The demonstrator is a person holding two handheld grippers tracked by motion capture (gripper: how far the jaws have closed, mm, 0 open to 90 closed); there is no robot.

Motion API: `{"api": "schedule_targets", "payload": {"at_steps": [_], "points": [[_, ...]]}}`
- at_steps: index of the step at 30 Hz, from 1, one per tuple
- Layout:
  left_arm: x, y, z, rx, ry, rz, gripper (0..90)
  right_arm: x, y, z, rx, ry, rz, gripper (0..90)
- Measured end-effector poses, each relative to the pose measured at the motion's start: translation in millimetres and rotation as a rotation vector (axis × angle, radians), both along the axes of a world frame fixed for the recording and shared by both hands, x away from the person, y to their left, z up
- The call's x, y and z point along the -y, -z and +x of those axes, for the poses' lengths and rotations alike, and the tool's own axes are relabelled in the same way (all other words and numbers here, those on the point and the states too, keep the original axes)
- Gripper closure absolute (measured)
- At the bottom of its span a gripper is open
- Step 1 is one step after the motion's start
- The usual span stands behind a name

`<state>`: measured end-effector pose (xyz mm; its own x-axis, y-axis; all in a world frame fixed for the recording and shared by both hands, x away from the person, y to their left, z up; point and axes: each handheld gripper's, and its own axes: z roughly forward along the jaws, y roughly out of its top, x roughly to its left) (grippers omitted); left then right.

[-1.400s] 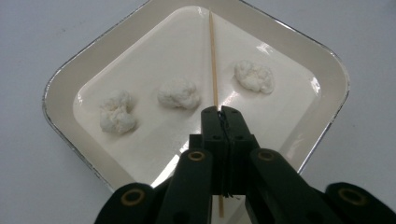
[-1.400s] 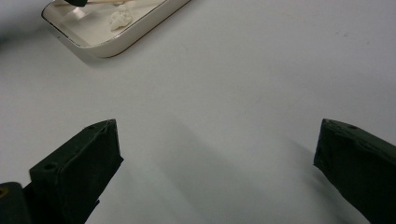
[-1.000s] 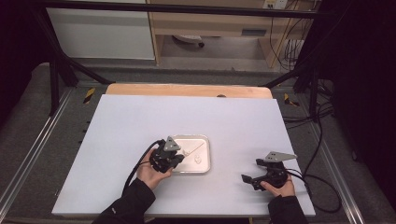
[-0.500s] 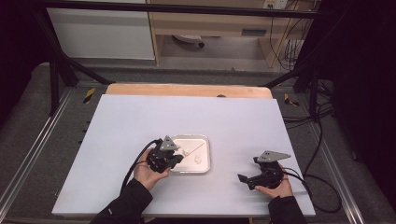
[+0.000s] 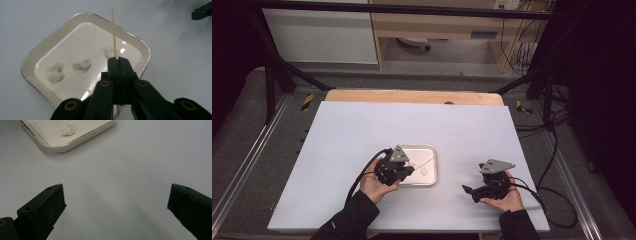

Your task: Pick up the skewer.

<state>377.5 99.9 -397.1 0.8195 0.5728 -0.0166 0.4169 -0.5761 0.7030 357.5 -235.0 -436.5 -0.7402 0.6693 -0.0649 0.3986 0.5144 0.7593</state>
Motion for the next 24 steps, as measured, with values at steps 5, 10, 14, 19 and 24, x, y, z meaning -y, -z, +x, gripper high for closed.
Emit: {"api": "schedule_targets", "payload": {"at_steps": [5, 10, 14, 19, 24], "points": [[7.1, -0.7, 0.3, -0.003, 0.015, 0.010, 89.1, -5.6, -3.8, -1.8, 0.028, -0.022, -0.034, 2.5], [15.5, -2.4, -0.3, -0.005, 0.033, 0.019, 89.1, -12.6, -8.2, -3.9, 0.053, -0.054, -0.093, 3.1], [22.6, -5.5, -0.6, -0.002, 0.051, 0.029, 89.1, -15.5, -10.5, -4.1, 0.074, -0.068, -0.120, 3.5], [31.4, -7.6, -1.1, 0.003, 0.067, 0.037, 89.1, -20.6, -15.2, -5.9, 0.105, -0.094, -0.162, 4.6], [37.9, -9.7, -1.6, 0.005, 0.083, 0.051, 89.1, -26.7, -19.0, -7.9, 0.145, -0.126, -0.228, 6.1]]}}
